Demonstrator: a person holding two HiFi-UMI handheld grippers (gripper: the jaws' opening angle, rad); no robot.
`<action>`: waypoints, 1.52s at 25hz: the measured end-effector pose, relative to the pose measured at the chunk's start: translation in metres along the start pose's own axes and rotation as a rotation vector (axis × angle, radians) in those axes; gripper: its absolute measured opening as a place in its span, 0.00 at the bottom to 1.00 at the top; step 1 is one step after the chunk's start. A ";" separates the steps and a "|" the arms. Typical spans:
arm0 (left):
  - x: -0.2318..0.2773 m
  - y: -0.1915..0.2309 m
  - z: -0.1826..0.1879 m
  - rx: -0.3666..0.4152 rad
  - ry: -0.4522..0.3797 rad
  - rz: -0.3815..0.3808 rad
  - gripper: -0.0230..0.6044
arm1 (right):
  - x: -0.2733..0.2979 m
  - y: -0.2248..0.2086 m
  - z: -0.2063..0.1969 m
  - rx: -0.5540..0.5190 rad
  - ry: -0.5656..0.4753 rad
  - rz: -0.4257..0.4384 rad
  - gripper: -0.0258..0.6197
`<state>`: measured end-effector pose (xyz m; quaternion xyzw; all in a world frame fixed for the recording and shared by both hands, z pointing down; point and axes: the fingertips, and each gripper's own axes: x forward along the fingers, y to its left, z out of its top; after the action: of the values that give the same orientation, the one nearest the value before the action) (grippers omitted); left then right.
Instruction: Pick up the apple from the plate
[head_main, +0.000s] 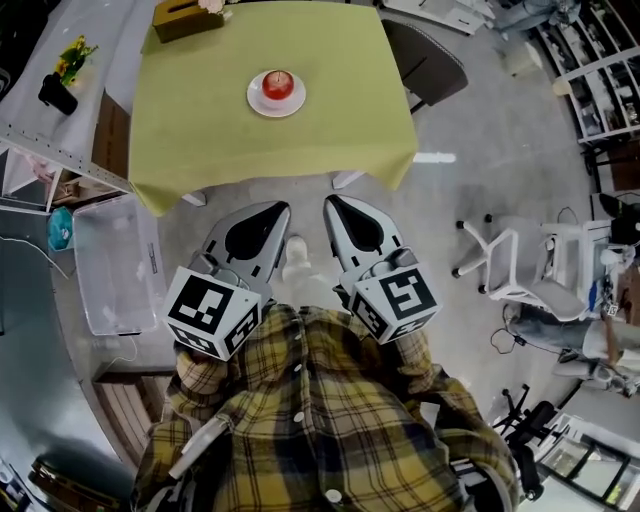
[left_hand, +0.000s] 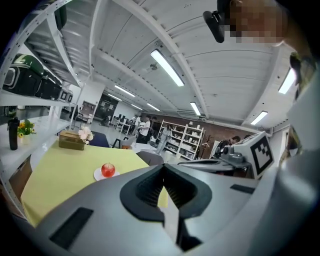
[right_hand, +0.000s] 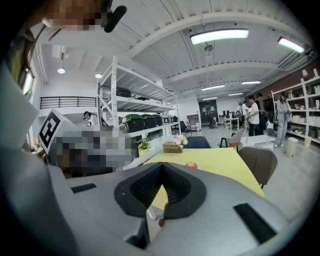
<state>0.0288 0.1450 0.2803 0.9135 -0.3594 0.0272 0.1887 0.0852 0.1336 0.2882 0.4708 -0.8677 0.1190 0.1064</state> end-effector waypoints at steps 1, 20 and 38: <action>0.009 0.004 0.005 0.002 -0.005 0.006 0.05 | 0.006 -0.008 0.004 -0.006 0.004 0.005 0.04; 0.095 0.057 0.047 -0.015 -0.060 0.194 0.05 | 0.080 -0.090 0.036 -0.063 0.028 0.188 0.04; 0.137 0.203 0.097 0.005 0.001 0.082 0.05 | 0.219 -0.103 0.068 0.003 0.039 0.063 0.04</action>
<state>-0.0135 -0.1153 0.2817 0.8985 -0.3963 0.0360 0.1855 0.0498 -0.1151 0.2998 0.4411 -0.8796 0.1329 0.1187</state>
